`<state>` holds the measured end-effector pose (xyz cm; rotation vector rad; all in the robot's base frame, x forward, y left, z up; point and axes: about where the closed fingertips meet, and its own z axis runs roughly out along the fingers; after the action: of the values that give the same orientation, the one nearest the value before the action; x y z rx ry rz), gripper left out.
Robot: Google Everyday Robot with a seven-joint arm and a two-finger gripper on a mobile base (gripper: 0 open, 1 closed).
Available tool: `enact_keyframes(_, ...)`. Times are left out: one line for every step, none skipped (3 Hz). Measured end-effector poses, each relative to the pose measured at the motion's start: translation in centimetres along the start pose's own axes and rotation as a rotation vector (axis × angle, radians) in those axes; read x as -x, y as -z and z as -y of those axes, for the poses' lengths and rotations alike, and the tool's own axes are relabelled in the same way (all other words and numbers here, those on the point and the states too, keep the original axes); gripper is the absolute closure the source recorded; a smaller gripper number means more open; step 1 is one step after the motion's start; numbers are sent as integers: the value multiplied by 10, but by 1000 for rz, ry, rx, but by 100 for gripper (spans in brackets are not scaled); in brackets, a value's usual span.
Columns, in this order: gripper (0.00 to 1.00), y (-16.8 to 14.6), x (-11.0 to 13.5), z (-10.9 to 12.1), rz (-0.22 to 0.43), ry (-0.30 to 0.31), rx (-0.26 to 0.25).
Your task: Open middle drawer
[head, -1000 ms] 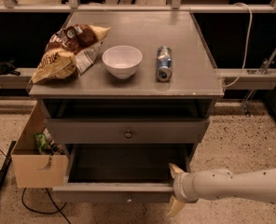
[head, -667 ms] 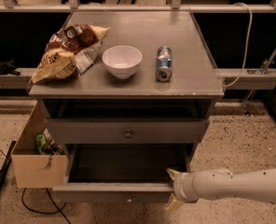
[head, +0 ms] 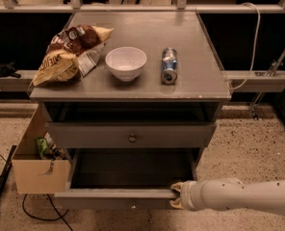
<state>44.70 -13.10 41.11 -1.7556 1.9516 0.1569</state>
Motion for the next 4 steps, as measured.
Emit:
enact_keyframes(89,20,0,-44,29,19,21)
enact_keyframes(100,25,2,-44,31,17,21)
enact_keyframes(100,26,3,-44,31,17,21)
enact_keyframes(85,26,3,-44,31,17,21)
